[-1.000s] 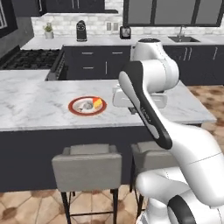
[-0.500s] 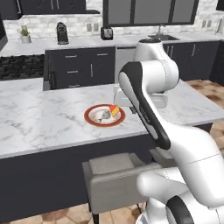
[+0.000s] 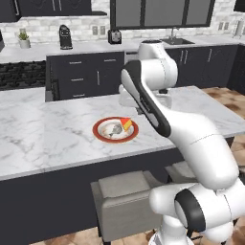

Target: Take the cheese, fish, and broccoli from the fridge and place them on the plate on the dining counter to create an appetizer plate.

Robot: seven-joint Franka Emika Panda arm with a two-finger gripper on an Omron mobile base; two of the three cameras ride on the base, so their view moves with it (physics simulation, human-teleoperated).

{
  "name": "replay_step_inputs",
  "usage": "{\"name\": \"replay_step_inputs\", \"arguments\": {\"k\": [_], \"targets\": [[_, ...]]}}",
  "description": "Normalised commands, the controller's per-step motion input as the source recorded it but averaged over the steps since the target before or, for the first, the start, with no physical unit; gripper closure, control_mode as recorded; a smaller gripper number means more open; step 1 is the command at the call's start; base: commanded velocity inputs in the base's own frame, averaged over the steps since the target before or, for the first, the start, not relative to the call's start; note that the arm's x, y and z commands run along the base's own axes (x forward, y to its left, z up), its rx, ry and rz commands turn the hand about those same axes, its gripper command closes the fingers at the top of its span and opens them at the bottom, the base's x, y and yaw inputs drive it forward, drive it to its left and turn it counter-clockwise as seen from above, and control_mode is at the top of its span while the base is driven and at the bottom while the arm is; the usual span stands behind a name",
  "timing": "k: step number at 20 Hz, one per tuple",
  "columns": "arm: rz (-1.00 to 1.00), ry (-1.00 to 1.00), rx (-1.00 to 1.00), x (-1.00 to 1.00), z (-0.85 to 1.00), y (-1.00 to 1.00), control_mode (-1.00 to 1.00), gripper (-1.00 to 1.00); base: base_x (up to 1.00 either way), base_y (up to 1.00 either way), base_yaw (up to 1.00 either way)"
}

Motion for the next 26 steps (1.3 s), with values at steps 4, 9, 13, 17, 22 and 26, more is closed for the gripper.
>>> {"name": "replay_step_inputs", "arguments": {"k": [4, 9, 13, 17, 22, 26], "targets": [[-0.07, 0.03, 0.00, 1.00, -0.31, 0.02, -1.00, 1.00, 0.00, 0.00, 0.00], [-0.11, 0.02, -0.03, 0.99, -0.70, 0.40, -1.00, 1.00, 0.00, 0.00, 0.00], [-0.21, 0.00, -0.06, 0.85, -0.73, 0.59, -1.00, 1.00, 0.00, 0.00, 0.00], [-0.23, 0.00, -0.04, 0.76, -0.61, 0.53, -1.00, 1.00, 0.00, 0.00, 0.00], [-0.27, 0.02, -0.02, 0.75, -0.44, 0.25, -1.00, 1.00, 0.00, 0.00, 0.00], [-0.27, 0.05, 0.00, 0.69, -0.38, 0.13, -1.00, 1.00, 0.00, 0.00, 0.00]]}}
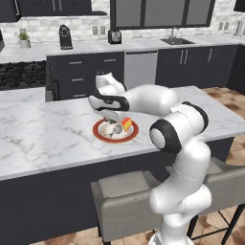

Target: Take the cheese, fish, and broccoli from the fridge and place them on the plate on the dining counter to create an appetizer plate.

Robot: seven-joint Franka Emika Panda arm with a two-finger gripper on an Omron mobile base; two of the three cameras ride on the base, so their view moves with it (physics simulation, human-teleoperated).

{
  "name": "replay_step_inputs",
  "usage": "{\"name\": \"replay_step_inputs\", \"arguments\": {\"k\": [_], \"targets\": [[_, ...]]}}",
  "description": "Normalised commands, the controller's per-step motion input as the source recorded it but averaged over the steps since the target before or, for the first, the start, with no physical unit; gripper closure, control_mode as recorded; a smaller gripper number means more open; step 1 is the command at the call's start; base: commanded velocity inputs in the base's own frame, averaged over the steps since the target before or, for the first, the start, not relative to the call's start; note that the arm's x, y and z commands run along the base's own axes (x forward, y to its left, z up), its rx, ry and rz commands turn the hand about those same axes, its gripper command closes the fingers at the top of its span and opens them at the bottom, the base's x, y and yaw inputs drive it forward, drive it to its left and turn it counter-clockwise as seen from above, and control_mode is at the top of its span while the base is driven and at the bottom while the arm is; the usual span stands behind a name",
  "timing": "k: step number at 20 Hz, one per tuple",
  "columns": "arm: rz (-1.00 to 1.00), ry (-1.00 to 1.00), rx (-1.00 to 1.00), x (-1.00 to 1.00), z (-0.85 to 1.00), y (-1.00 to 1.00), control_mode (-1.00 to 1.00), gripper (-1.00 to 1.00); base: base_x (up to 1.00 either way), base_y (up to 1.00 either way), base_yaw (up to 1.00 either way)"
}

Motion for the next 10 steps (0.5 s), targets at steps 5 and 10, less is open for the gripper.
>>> {"name": "replay_step_inputs", "arguments": {"k": [5, 10], "targets": [[-0.26, 0.07, 0.00, 0.59, -0.33, 0.03, -1.00, 1.00, 0.00, 0.00, 0.00], [-0.24, 0.06, 0.00, 0.53, -0.31, 0.00, -1.00, 1.00, 0.00, 0.00, 0.00]]}}
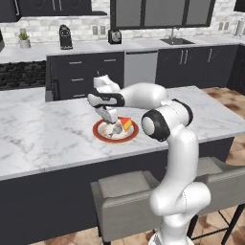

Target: Take the cheese, fish, and broccoli from the fridge and place them on the plate on the dining counter to create an appetizer plate.

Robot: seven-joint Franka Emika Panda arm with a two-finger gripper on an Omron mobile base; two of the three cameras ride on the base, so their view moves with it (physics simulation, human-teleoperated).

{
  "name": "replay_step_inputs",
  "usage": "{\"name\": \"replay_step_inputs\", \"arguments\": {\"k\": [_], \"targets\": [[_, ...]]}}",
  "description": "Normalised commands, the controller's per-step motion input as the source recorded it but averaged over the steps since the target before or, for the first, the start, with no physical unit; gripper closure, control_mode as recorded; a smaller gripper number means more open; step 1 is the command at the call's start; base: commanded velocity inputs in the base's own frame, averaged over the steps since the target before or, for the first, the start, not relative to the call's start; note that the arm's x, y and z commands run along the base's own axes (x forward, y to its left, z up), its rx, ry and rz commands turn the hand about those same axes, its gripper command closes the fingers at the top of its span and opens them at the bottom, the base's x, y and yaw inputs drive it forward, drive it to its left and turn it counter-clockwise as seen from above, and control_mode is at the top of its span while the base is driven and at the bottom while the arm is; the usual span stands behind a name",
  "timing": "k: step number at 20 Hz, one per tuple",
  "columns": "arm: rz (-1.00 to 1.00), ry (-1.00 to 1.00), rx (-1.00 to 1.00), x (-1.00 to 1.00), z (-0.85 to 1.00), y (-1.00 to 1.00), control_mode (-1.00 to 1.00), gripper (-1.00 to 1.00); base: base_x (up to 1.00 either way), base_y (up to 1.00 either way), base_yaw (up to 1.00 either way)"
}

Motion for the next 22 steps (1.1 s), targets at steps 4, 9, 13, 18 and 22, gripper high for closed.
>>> {"name": "replay_step_inputs", "arguments": {"k": [4, 9, 13, 18, 22], "targets": [[-0.18, 0.04, 0.00, 0.38, -0.40, 0.00, -1.00, 1.00, 0.00, 0.00, 0.00], [-0.14, 0.01, 0.00, 0.19, -0.44, 0.00, -1.00, 1.00, 0.00, 0.00, 0.00], [-0.12, 0.00, 0.00, 0.07, -0.36, -0.01, -1.00, 1.00, 0.00, 0.00, 0.00], [-0.10, 0.00, 0.00, 0.06, -0.33, -0.08, -1.00, 1.00, 0.00, 0.00, 0.00], [-0.05, 0.00, 0.00, 0.18, -0.27, -0.05, -1.00, 1.00, 0.00, 0.00, 0.00]]}}
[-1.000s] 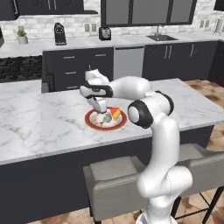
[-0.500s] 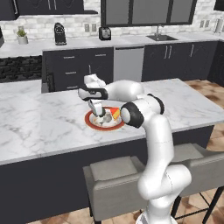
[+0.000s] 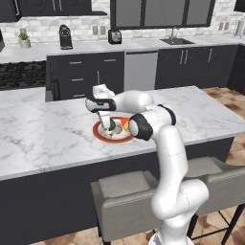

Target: Take the cheese, fish, and broccoli from the fridge and place them on the plate on the dining counter to create an appetizer plate.

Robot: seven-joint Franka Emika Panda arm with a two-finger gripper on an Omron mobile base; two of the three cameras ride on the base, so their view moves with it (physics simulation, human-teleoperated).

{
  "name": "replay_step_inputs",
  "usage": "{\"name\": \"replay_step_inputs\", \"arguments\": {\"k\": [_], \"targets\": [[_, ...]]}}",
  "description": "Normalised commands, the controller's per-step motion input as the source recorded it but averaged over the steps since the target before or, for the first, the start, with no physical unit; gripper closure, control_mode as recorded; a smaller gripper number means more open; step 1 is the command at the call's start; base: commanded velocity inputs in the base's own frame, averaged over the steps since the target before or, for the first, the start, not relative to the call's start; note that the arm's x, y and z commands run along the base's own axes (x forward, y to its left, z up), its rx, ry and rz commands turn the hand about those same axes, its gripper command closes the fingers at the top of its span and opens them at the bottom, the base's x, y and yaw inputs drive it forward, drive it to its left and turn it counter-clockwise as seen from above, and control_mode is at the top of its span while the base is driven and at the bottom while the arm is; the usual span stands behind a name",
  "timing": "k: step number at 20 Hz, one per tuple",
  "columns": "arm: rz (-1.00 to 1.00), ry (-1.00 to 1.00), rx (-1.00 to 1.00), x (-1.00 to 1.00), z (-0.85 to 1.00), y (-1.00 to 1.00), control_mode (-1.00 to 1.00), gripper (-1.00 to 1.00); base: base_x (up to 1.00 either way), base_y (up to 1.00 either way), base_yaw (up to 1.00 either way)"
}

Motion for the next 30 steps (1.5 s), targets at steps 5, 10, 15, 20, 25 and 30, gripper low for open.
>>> {"name": "replay_step_inputs", "arguments": {"k": [5, 10, 15, 20, 25, 30], "targets": [[0.00, 0.00, 0.00, 0.14, -0.22, 0.00, -1.00, 1.00, 0.00, 0.00, 0.00], [0.00, 0.00, 0.00, 0.01, -0.22, 0.00, -1.00, 1.00, 0.00, 0.00, 0.00], [0.00, 0.00, 0.00, 0.00, -0.23, 0.00, -1.00, -1.00, 0.00, 0.00, 0.00], [0.00, -0.02, 0.00, -0.08, 0.06, 0.00, -1.00, -1.00, 0.00, 0.00, 0.00], [0.00, -0.14, 0.00, -0.31, 0.79, 0.00, -1.00, -1.00, 0.00, 0.00, 0.00], [0.00, -0.18, 0.00, -0.55, 1.00, 0.00, -1.00, -1.00, 0.00, 0.00, 0.00]]}}
